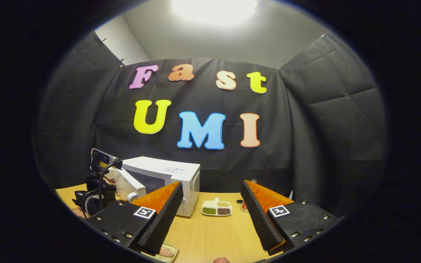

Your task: Open the microwave oven with the left hand, put the food in, and close the microwave oven.

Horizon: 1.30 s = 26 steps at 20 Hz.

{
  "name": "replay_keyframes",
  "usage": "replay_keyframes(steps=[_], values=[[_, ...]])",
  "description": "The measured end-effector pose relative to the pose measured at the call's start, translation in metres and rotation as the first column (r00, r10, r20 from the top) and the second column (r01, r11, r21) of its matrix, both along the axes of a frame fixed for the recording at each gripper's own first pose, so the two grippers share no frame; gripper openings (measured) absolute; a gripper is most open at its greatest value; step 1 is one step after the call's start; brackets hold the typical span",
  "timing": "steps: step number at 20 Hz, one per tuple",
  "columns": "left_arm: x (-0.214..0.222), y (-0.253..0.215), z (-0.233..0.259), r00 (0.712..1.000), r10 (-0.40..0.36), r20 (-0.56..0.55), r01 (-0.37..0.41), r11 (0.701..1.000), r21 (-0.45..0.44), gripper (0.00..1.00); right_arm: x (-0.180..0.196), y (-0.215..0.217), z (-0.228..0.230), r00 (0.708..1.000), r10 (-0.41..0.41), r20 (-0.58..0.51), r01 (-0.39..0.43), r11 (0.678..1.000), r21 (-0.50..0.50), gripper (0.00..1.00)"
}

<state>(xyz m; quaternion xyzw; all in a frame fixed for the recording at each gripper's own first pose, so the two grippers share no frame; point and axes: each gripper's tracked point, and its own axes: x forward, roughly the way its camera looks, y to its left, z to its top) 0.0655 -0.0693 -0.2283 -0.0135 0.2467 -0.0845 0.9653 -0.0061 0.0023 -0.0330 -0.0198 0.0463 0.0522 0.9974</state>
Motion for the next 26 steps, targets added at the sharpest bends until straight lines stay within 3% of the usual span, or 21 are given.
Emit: replay_keyframes(steps=[9, 16, 21, 26], values=[[-0.060, 0.081, 0.004, 0.996, 0.088, -0.012, -0.088, 0.996, 0.029, 0.09, -0.003, 0.072, 0.002, 0.990, 0.144, 0.007, -0.144, 0.990, 0.002, 0.97], [-0.091, 0.161, 0.003, 0.985, 0.173, -0.007, -0.172, 0.983, 0.063, 0.09, -0.006, 0.125, 0.000, 0.980, 0.200, -0.001, -0.200, 0.979, 0.036, 0.97], [-0.099, 0.202, 0.000, 0.981, 0.196, 0.000, -0.196, 0.978, 0.066, 0.09, -0.011, 0.155, -0.003, 0.976, 0.218, -0.009, -0.218, 0.976, 0.027, 0.97], [-0.103, 0.224, 0.001, 0.988, 0.153, 0.013, -0.153, 0.987, 0.045, 0.09, -0.007, 0.179, -0.009, 0.972, 0.232, -0.027, -0.232, 0.973, -0.008, 0.97]])
